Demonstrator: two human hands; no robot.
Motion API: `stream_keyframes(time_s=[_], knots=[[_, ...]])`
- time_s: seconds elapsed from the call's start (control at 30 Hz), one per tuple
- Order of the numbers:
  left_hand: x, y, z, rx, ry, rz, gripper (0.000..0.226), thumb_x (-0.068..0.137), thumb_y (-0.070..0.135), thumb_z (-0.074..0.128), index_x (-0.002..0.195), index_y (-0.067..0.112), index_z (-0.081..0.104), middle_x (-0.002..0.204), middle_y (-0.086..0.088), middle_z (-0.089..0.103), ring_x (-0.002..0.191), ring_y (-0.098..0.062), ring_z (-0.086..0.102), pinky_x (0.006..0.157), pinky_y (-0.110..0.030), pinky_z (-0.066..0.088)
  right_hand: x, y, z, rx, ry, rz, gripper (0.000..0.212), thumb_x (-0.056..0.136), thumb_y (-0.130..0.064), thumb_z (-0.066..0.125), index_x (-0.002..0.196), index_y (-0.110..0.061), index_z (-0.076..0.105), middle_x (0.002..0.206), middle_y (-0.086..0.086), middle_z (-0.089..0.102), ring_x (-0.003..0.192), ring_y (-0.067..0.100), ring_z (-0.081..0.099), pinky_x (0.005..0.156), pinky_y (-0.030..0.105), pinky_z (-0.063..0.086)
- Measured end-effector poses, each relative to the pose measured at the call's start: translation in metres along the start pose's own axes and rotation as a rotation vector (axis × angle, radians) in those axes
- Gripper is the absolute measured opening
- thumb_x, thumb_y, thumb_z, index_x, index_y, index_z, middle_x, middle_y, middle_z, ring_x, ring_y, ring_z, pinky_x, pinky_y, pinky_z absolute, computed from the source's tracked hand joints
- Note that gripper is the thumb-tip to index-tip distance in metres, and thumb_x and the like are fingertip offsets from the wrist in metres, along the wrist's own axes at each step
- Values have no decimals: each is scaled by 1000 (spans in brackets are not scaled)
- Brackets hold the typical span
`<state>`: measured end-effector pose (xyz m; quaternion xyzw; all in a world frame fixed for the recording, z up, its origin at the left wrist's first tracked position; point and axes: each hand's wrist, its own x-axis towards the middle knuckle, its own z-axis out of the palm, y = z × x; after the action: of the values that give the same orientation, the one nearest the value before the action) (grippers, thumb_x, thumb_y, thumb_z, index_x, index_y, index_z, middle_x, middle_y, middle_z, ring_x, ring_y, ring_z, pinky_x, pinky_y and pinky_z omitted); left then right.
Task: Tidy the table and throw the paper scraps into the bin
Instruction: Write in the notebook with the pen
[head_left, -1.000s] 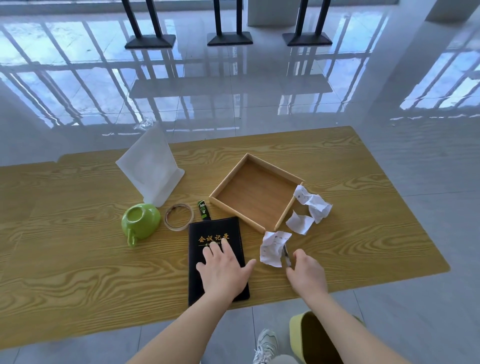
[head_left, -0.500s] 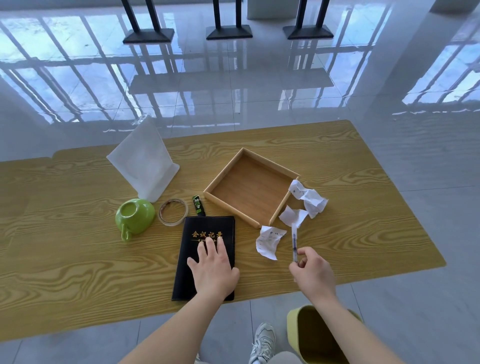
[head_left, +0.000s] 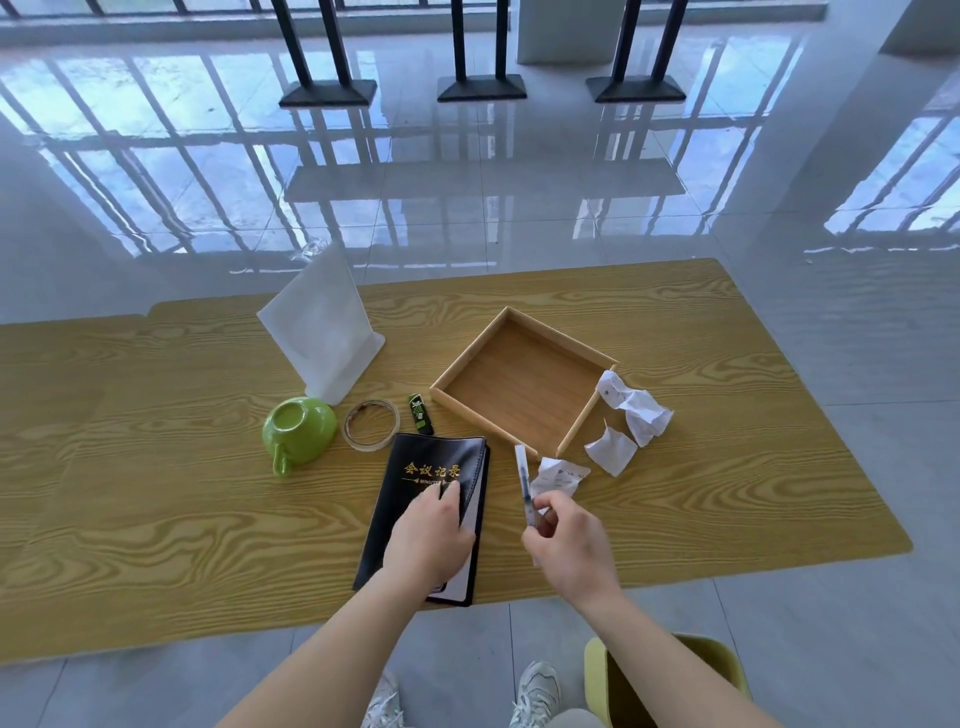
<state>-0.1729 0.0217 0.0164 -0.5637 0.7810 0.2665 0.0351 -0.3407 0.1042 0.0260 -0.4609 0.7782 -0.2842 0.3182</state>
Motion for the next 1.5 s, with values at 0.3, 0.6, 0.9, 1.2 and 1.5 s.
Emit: stream_keyframes(time_s=[0.3,0.6,0.9,1.2,1.5], knots=[[-30,-23,-45,-71,238,70,44,86,13,44,130,14,47,99,-9,65,85,-37,60,72,-43,51,-3,-14,19,4,-58,17,24,81,-20,64,105,-21,63,81,-4,62,72,12,60,63,29,53],[-50,-56,-75,-430,351,-22,59,83,6,48,132,37,49,79,14,69,62,-11,59,56,-22,46,12,-47,56,124,-219,106,25,82,-22,65,107,-26,62,73,-3,68,58,11,67,53,26,56],[-61,-77,-78,-556,372,-66,68,82,3,49,142,34,43,64,17,64,46,-7,44,46,-16,36,31,-84,108,90,-365,240,33,89,-14,61,122,-16,59,79,6,72,66,19,71,56,32,62],[-63,-83,-80,-532,383,-65,66,82,8,48,142,34,43,70,15,63,52,-4,49,50,-15,35,34,-92,134,29,-332,116,36,90,-13,57,126,-16,63,114,0,68,95,23,68,89,42,56],[-61,-71,-75,-498,364,13,61,84,16,52,140,39,41,92,56,52,74,15,58,63,-3,41,34,-86,127,342,-429,210,44,92,8,41,128,-13,57,107,0,67,86,24,68,74,38,61]])
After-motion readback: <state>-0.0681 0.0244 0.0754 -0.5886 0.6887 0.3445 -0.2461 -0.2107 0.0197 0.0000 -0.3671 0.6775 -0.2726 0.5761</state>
